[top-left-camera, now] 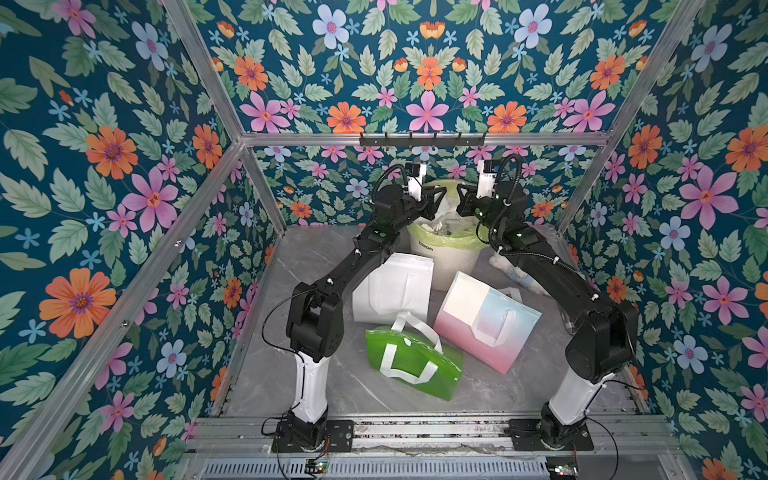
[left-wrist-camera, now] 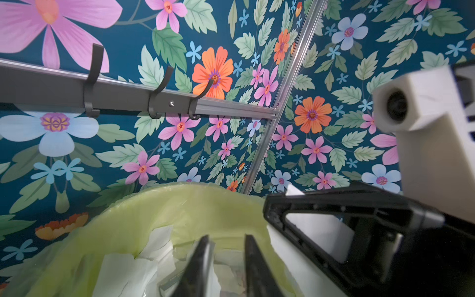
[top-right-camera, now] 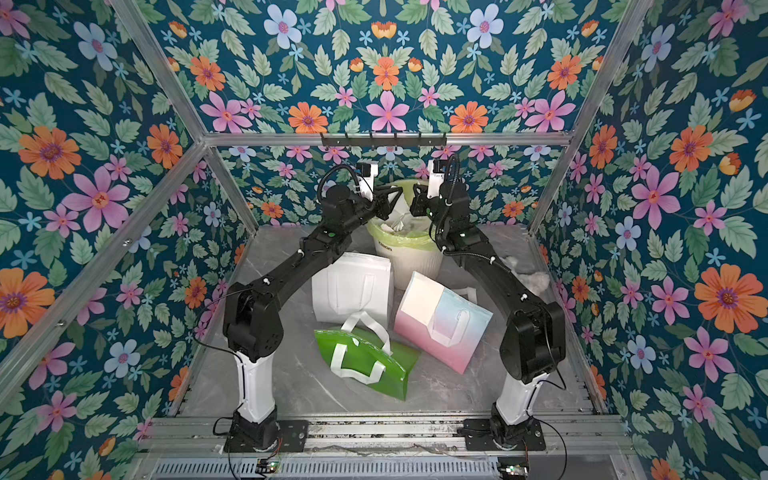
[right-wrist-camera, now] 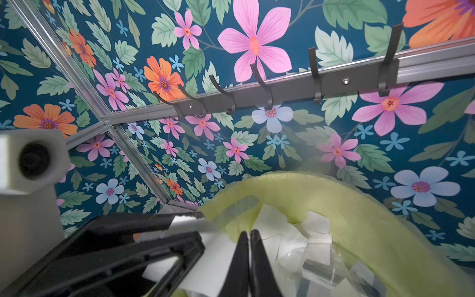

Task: Shred takeout receipts and throw away
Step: Place the takeout receipt in the trash bin.

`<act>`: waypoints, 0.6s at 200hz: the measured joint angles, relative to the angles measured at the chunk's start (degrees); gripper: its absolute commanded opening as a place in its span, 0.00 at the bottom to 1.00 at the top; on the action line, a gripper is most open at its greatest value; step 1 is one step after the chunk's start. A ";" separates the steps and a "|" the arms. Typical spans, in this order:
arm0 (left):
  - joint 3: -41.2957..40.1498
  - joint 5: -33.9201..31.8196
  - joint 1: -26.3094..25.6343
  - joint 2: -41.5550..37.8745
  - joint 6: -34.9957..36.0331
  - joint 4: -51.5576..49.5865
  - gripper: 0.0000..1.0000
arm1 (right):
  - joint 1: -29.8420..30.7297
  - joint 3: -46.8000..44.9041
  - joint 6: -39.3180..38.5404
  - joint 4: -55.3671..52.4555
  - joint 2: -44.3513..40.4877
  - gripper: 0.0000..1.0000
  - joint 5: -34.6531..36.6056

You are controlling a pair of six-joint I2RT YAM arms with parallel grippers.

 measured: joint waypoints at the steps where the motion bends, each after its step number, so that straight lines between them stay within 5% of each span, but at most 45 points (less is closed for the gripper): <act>1: 0.04 -0.04 0.00 0.00 0.15 -0.15 0.10 | 0.00 -0.02 0.04 0.00 -0.02 0.00 0.00; 3: 0.09 -0.07 -0.02 0.02 0.31 -0.33 0.00 | 0.00 -0.02 0.11 0.04 -0.11 0.00 0.00; 30: 1.20 -0.48 -0.42 0.11 3.74 -3.30 0.00 | 0.00 -0.28 0.07 0.09 -0.87 0.00 -0.02; 39: 1.57 -0.66 -0.52 0.13 5.25 -3.82 0.40 | 0.00 -0.37 0.11 0.07 -0.92 0.00 -0.02; 48: 1.77 -1.05 -0.59 0.13 5.49 -4.11 0.57 | 0.00 -0.44 0.09 0.04 -0.92 0.00 -0.04; 71: 2.10 -2.69 -0.98 0.13 7.19 -6.03 0.49 | 0.00 -0.52 0.24 0.04 -0.92 0.00 -0.04; 120: 2.12 -10.71 -2.43 -0.74 14.23 -9.73 0.80 | 0.00 -0.57 0.50 0.04 -0.94 0.00 -0.57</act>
